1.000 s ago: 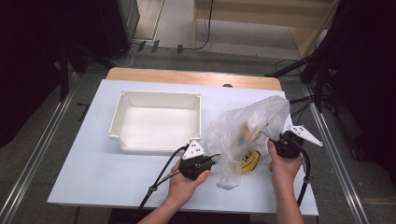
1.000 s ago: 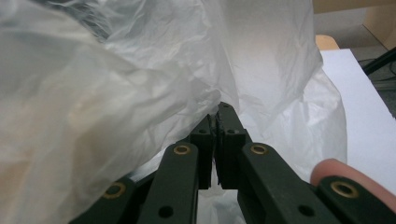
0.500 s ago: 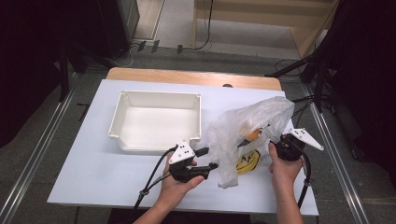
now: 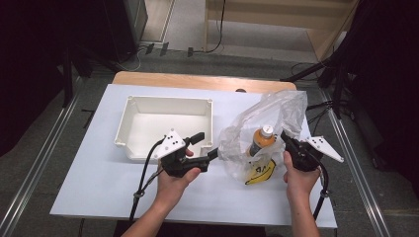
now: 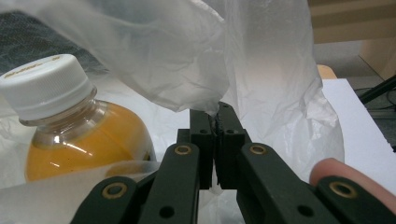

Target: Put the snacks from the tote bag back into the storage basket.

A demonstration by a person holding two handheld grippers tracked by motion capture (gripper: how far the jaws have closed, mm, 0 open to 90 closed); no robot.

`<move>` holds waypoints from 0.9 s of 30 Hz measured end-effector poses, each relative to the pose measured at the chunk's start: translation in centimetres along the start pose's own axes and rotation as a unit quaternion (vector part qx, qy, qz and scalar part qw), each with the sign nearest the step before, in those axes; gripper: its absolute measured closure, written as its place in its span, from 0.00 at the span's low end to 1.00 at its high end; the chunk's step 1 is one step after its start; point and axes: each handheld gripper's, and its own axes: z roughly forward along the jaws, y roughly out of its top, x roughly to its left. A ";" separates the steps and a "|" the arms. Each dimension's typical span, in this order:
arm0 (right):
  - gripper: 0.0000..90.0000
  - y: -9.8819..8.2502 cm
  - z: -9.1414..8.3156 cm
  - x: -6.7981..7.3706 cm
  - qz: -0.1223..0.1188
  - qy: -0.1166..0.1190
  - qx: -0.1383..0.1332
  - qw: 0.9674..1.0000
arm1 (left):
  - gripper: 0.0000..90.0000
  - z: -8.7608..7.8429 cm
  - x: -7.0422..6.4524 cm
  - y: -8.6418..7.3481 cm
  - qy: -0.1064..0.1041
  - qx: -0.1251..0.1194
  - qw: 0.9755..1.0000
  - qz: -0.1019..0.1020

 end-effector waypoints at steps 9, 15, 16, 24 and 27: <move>0.99 0.1 -0.2 0.2 0.001 0.002 -0.005 1.000 | 0.40 -0.5 2.0 1.8 0.023 -0.011 0.999 -0.020; 0.99 0.2 -0.2 0.6 -0.006 0.004 -0.007 1.000 | 0.40 0.2 0.4 3.0 -0.005 -0.021 1.000 -0.004; 0.99 0.2 -0.1 0.7 -0.008 0.004 -0.006 1.000 | 0.39 0.3 0.2 3.2 -0.017 -0.027 0.999 -0.012; 0.99 0.0 0.2 1.0 -0.025 0.002 0.002 1.000 | 0.14 1.6 -2.7 3.2 -0.095 -0.021 0.995 -0.008; 0.99 -0.2 0.3 1.1 -0.030 0.003 0.007 1.000 | 0.15 3.3 -3.4 1.8 -0.079 0.021 0.996 0.021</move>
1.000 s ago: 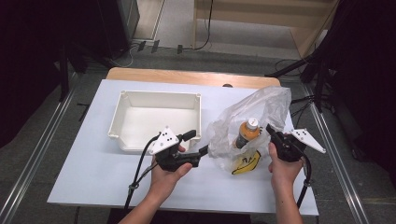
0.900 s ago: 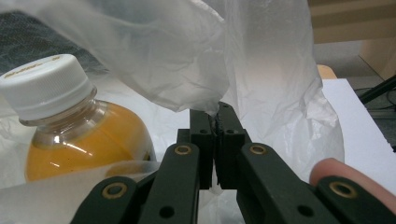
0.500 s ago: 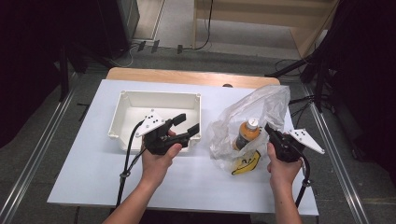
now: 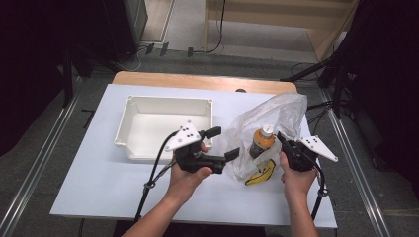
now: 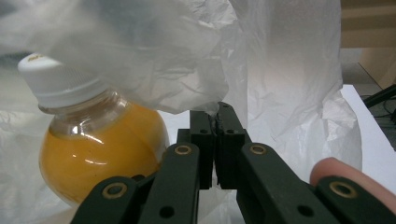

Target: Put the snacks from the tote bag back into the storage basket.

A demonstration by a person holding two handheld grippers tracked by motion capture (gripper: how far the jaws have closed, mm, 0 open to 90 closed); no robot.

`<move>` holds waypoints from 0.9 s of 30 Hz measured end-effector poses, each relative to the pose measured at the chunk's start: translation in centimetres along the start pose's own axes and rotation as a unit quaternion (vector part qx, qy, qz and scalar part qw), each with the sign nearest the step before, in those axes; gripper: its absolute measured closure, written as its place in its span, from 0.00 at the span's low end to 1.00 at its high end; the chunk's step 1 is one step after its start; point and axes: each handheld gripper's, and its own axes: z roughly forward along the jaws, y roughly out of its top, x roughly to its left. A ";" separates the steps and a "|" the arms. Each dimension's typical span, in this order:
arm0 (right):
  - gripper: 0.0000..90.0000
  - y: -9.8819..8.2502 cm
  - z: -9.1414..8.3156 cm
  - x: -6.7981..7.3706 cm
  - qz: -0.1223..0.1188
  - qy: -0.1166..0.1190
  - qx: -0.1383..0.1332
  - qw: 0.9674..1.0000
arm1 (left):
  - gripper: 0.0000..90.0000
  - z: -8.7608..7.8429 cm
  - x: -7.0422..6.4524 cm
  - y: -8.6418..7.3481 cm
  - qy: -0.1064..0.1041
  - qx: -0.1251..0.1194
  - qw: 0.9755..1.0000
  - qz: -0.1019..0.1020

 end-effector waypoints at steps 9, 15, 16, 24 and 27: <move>0.99 -0.3 0.1 0.0 -0.001 0.005 0.006 1.000 | 0.19 4.8 0.3 -5.0 0.046 0.096 0.994 0.008; 0.99 -0.3 -0.1 0.0 0.003 0.009 0.006 1.000 | 0.58 6.7 -0.3 -6.8 0.078 0.138 0.987 0.016; 0.99 -0.2 -0.1 -0.1 0.002 0.010 0.004 1.000 | 0.65 6.9 -0.1 -7.0 0.080 0.148 0.986 0.014; 0.99 -0.1 -0.2 -0.5 0.014 0.013 0.004 1.000 | 1.00 7.7 0.9 -8.0 0.089 0.178 0.980 -0.009; 0.99 -0.4 0.4 -0.9 0.019 0.006 0.026 0.999 | 1.00 7.5 1.3 -8.4 0.091 0.179 0.979 -0.023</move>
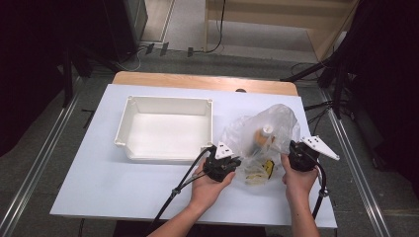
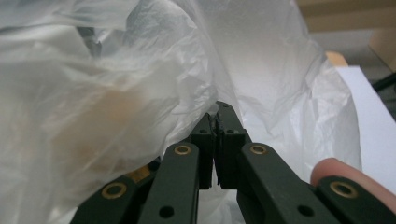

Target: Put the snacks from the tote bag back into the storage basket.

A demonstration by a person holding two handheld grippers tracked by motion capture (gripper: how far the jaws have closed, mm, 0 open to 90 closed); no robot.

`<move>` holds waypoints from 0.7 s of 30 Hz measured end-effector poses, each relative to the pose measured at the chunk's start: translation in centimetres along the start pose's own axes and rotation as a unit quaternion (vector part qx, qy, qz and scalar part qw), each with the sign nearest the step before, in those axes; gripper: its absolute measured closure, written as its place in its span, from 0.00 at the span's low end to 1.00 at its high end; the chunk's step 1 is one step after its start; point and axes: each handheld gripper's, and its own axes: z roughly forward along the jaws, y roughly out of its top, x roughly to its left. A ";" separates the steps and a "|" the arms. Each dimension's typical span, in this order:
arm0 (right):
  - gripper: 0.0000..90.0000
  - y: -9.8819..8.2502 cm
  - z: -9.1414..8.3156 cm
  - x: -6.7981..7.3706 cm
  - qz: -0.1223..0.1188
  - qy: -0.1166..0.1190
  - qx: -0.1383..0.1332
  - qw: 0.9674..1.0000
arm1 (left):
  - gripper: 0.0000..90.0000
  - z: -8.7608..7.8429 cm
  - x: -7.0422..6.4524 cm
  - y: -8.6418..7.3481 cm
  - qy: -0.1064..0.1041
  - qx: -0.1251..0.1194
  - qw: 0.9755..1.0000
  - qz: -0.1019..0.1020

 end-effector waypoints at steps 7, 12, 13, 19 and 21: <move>0.98 -1.3 1.2 -1.3 0.014 -0.021 0.046 0.999 | 1.00 0.5 0.5 -1.3 0.002 -0.001 1.000 -0.001; 0.68 -0.8 -0.2 -1.4 0.020 0.004 0.010 1.000 | 0.96 0.1 0.2 -1.5 -0.010 -0.029 0.999 0.015; 0.64 -0.7 -0.6 -1.3 0.020 0.006 0.001 1.000 | 0.95 0.0 0.2 -1.6 -0.009 -0.036 0.999 0.013; 0.55 0.0 -3.3 -1.3 0.000 -0.004 -0.029 1.000 | 0.96 -0.2 0.2 -1.5 -0.014 -0.052 0.998 0.011; 0.54 0.1 -4.3 -1.3 -0.002 -0.003 -0.038 0.999 | 0.96 -0.1 0.1 -1.4 -0.017 -0.057 0.998 0.007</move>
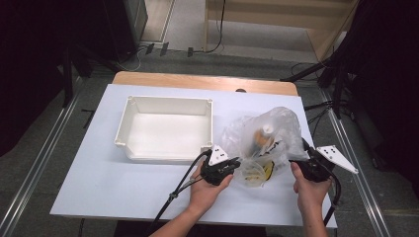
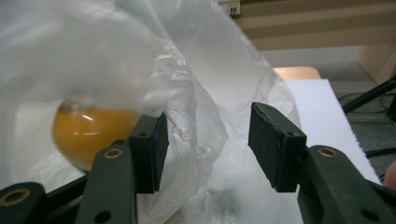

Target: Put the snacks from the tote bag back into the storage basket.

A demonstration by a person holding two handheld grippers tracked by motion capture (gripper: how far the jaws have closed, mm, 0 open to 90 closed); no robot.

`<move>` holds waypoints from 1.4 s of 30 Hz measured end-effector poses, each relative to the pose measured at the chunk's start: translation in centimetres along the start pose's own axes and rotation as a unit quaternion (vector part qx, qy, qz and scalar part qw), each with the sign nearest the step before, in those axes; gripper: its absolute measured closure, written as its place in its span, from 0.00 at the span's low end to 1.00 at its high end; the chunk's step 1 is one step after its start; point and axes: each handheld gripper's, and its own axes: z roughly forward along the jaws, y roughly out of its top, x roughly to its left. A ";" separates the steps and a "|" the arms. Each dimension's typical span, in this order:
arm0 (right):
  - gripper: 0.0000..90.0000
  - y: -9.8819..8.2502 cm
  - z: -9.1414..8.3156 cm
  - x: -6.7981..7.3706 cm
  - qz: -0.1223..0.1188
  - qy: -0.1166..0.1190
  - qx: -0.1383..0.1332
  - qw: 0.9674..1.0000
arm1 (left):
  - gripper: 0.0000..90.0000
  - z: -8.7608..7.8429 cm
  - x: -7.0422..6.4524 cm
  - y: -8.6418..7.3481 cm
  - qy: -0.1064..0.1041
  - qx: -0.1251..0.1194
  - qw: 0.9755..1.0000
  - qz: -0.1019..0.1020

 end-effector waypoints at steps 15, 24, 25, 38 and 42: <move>0.50 4.1 -3.2 2.8 -0.028 0.026 -0.087 0.995 | 0.98 -0.9 -0.6 2.3 0.000 -0.046 0.999 -0.005; 0.95 6.0 1.1 2.4 -0.032 0.040 -0.060 0.997 | 1.00 -0.1 0.1 3.0 0.025 -0.017 0.999 -0.027; 0.97 5.8 1.9 2.1 -0.026 0.035 -0.050 0.998 | 1.00 0.1 0.1 2.8 0.028 -0.010 0.999 -0.027; 1.00 -0.2 6.3 -2.5 0.031 -0.051 0.089 0.994 | 1.00 0.7 1.1 0.6 0.041 0.064 0.996 -0.039; 1.00 -1.5 6.2 -3.6 0.029 -0.070 0.109 0.991 | 1.00 0.5 1.5 0.0 0.047 0.073 0.995 -0.049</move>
